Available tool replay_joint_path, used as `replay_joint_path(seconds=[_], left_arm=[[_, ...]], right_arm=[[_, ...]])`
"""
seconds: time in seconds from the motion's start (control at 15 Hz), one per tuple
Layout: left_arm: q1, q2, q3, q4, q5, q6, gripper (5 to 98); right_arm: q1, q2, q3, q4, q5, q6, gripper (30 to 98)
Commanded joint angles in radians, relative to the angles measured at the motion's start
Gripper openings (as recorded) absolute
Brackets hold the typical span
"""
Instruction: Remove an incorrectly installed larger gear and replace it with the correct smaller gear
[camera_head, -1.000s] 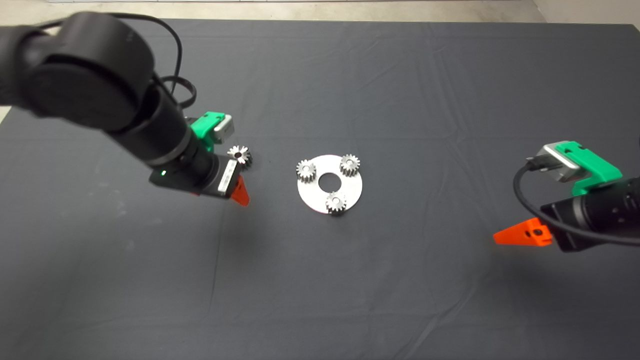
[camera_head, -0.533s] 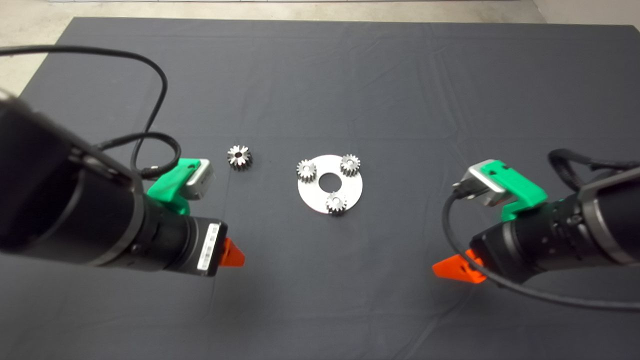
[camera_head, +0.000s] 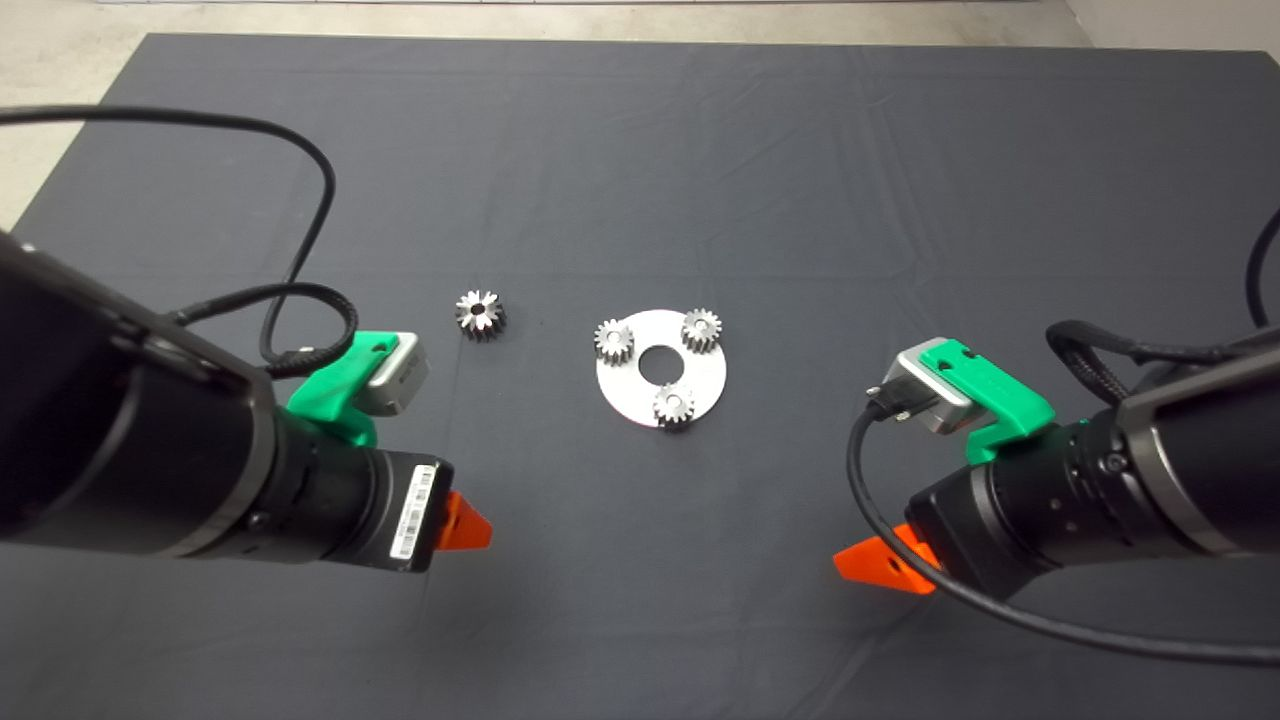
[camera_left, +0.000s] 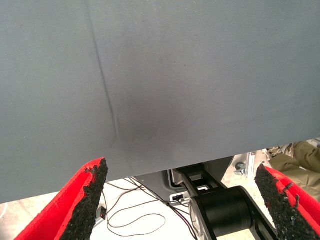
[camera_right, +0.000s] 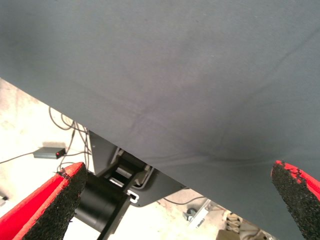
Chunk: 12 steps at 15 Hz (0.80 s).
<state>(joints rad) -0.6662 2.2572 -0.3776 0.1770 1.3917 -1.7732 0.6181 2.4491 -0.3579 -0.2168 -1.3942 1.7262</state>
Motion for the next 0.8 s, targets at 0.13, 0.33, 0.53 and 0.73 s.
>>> replay_joint_path(seconds=[0.13, 0.33, 0.53, 0.73], left_arm=[[-0.02, -0.007, 0.015, -0.002, -0.003, -0.011, 74.4], [-0.02, -0.007, 0.02, -0.002, -0.048, -0.002, 74.4], [-0.02, -0.009, 0.02, -0.002, -0.051, -0.011, 74.4], [-0.02, -0.009, 0.019, -0.004, -0.048, -0.067, 74.4]], right_arm=[[0.018, -0.002, 0.007, 0.017, 0.029, 0.007, 97.8], [0.003, -0.01, 0.007, 0.016, 0.089, 0.006, 97.8], [-0.015, -0.009, 0.007, 0.016, 0.093, 0.005, 97.8], [-0.031, -0.029, 0.007, 0.016, 0.1, 0.007, 97.8]])
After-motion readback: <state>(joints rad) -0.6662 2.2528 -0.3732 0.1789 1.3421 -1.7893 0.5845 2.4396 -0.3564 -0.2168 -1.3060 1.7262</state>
